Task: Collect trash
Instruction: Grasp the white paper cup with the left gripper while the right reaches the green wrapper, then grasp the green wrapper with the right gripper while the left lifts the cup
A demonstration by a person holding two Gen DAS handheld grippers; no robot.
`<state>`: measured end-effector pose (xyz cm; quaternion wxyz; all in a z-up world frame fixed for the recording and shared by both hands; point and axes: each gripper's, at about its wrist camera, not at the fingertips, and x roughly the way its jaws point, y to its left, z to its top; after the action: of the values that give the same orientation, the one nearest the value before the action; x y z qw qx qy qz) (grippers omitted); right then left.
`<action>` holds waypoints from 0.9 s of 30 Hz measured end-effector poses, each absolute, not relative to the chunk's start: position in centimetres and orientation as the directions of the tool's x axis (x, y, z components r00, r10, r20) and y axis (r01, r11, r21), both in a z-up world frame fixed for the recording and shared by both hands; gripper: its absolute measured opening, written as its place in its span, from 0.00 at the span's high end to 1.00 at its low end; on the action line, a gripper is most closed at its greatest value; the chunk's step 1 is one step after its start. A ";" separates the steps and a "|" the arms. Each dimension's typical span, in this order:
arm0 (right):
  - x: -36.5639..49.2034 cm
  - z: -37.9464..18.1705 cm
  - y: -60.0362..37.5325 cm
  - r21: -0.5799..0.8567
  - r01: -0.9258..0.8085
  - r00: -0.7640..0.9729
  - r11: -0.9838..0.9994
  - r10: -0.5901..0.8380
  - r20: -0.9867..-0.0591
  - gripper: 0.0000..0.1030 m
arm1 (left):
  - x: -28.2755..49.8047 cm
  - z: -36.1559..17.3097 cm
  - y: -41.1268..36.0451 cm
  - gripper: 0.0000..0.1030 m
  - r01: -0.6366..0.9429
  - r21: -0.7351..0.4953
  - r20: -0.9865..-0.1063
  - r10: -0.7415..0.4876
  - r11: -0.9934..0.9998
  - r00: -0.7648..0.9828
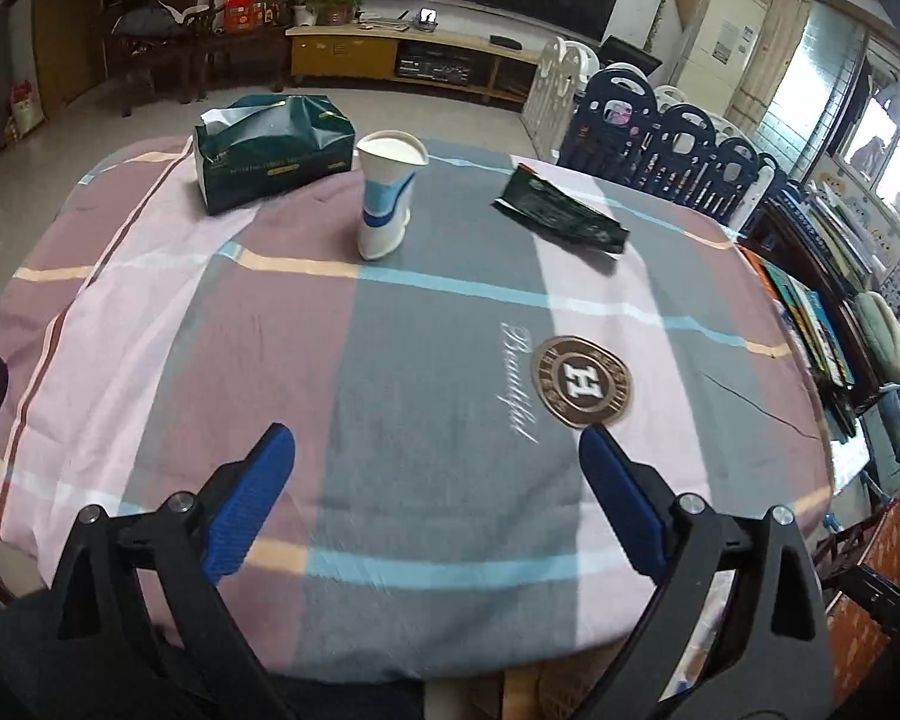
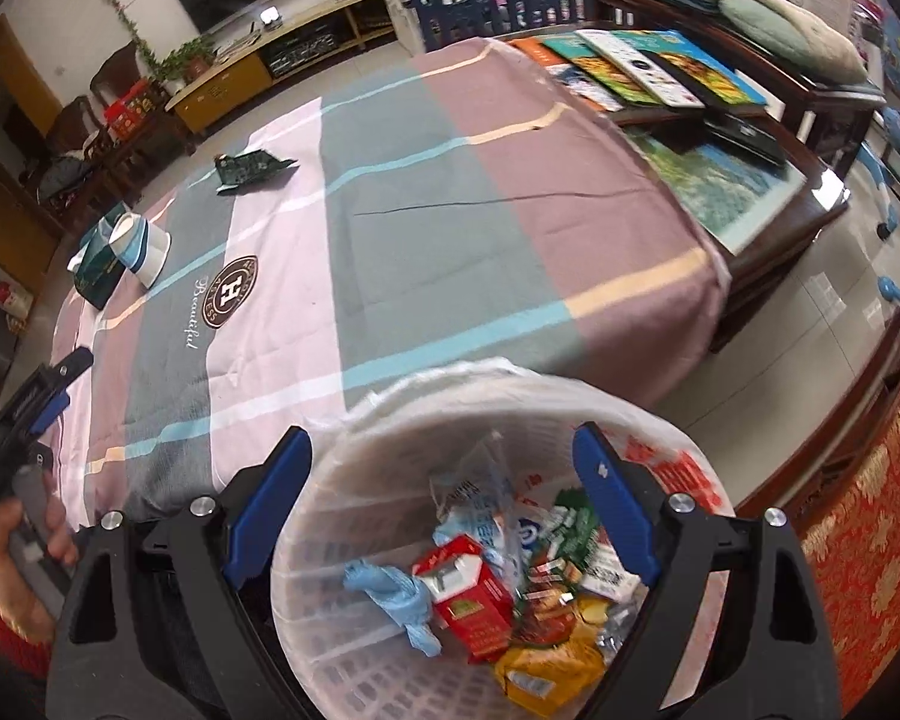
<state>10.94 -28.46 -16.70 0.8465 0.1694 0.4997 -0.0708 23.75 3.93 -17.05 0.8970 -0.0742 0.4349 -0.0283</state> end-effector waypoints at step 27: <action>49.9 -21.8 -13.6 -0.105 -0.270 0.510 0.957 0.050 -0.859 0.16 | 42.6 -22.5 8.8 0.75 0.032 -0.242 -0.706 -0.199 0.970 0.680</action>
<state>49.88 -13.65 -21.82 0.8614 -0.1132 0.4863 0.0928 42.56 8.83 -22.53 0.9103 -0.1056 0.3951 -0.0634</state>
